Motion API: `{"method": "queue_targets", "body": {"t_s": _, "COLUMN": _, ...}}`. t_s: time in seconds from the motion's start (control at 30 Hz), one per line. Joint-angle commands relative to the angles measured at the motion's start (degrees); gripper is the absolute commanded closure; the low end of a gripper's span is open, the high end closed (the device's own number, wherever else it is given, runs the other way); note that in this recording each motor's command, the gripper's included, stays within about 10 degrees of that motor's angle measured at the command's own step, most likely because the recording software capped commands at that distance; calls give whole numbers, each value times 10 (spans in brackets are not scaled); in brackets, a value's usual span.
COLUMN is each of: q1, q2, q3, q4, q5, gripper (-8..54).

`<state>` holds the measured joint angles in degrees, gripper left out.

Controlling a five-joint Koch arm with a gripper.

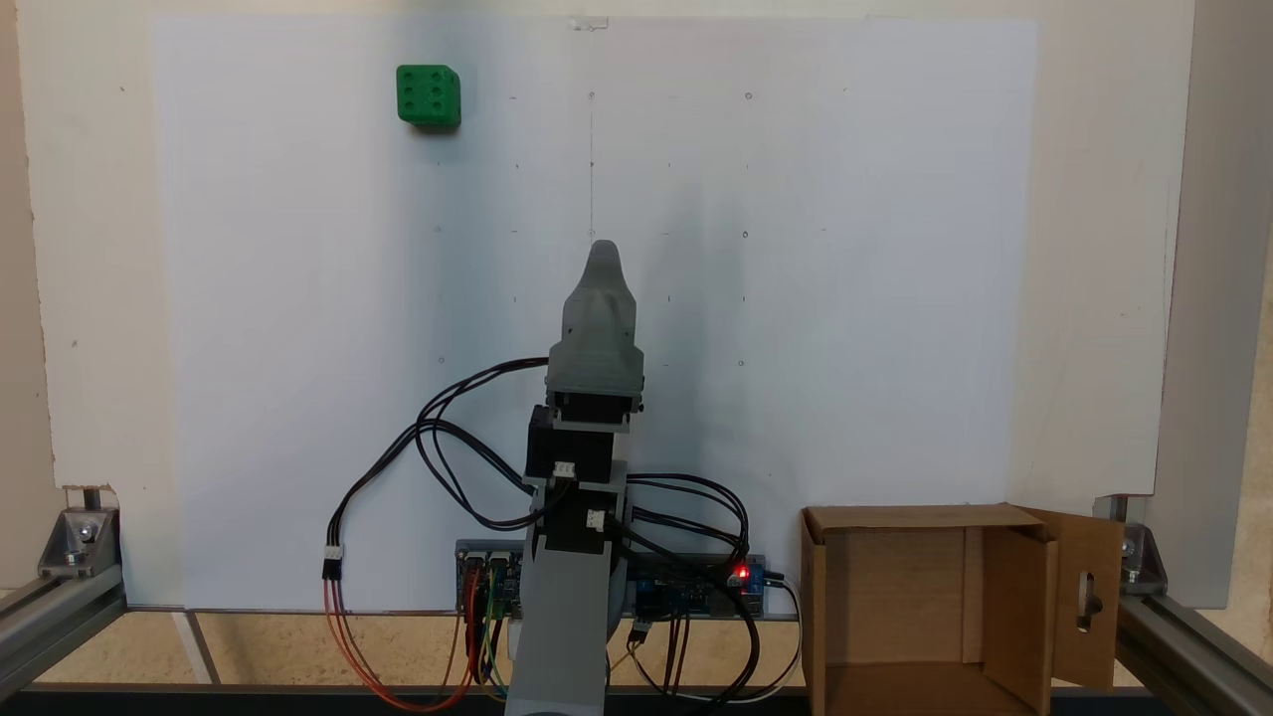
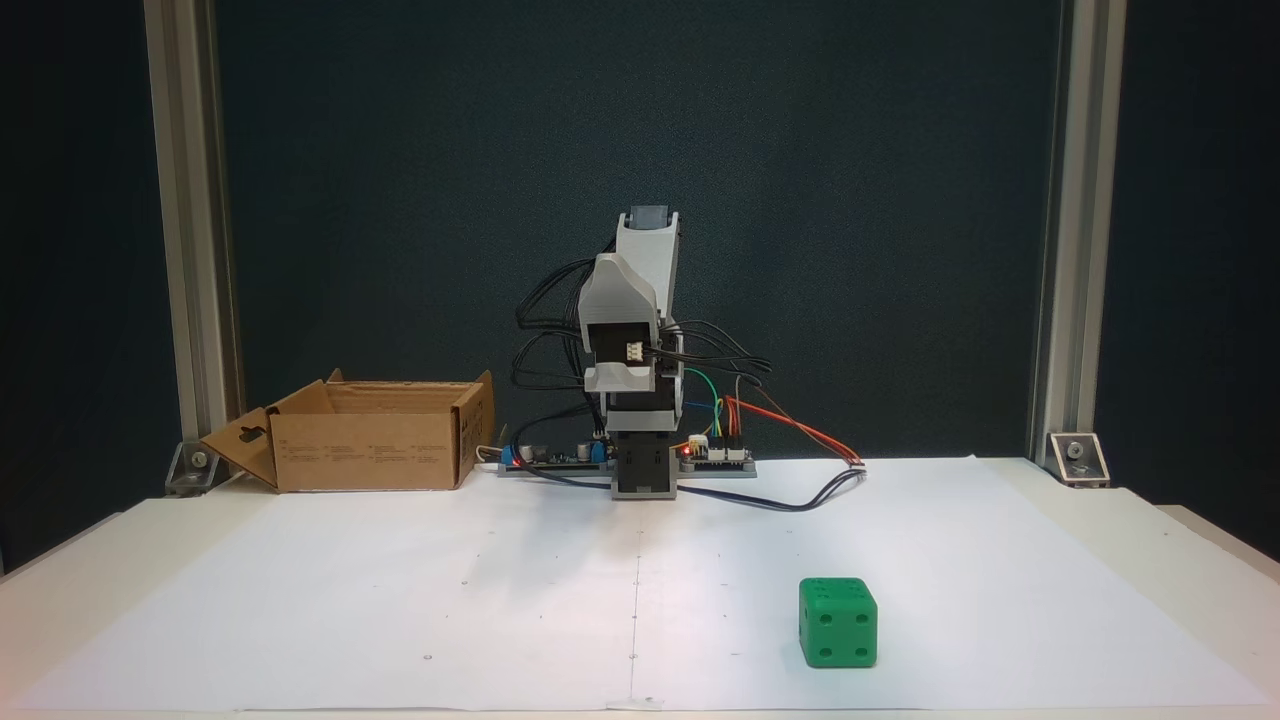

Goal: Grasp a green dice and put it in the bin.

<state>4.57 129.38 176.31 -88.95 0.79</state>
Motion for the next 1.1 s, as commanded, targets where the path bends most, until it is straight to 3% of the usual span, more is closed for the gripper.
{"method": "queue_targets", "body": {"t_s": 0.0, "q1": 1, "q2": 62, "q3": 30, "q4": -13, "q5": 8, "gripper": 9}}
{"method": "queue_targets", "body": {"t_s": 0.97, "q1": -3, "q2": 61, "q3": 28, "q4": 0, "q5": 4, "gripper": 40}}
{"method": "queue_targets", "body": {"t_s": 1.07, "q1": -6, "q2": 62, "q3": -4, "q4": 72, "q5": 4, "gripper": 40}}
